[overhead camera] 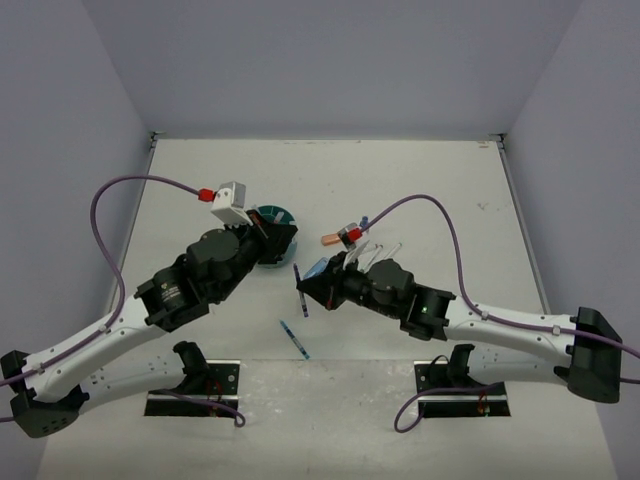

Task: Sort the stationery into containers
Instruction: Close the pen cap on the pen.

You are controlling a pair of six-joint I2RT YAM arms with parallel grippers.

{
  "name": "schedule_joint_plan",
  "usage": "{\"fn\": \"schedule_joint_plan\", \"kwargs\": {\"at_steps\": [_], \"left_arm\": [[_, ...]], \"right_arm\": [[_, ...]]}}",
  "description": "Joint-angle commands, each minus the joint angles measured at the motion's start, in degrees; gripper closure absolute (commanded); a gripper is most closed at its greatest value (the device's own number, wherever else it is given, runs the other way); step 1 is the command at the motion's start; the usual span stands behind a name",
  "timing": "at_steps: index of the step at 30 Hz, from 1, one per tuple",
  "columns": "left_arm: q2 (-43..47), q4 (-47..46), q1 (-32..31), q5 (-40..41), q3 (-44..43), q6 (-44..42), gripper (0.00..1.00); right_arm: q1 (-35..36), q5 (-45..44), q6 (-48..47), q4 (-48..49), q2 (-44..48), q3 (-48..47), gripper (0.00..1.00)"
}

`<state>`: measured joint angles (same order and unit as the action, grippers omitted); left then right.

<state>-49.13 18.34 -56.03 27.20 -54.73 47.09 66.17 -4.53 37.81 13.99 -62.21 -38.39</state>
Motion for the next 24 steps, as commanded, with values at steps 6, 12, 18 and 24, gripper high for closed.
{"fn": "schedule_joint_plan", "kwargs": {"at_steps": [6, 12, 18, 24], "left_arm": [[2.21, -5.62, -0.22, -1.54, 1.65, -4.56, 1.0], [2.28, -6.21, -0.22, -1.97, 1.92, -4.91, 1.0], [1.6, -6.82, -0.22, -1.46, 2.78, -5.25, 1.0], [1.11, -7.24, -0.27, -1.52, 3.51, -5.26, 1.0]], "right_arm": [[0.89, -7.11, -2.74, 3.21, 0.61, -5.21, 1.0], [0.89, -9.18, -3.28, 1.73, 1.3, -5.75, 1.0], [0.8, -9.09, -3.62, 0.79, 1.39, -6.78, 1.0], [0.8, -9.55, -3.71, 1.08, 1.51, -6.87, 1.0]]}}
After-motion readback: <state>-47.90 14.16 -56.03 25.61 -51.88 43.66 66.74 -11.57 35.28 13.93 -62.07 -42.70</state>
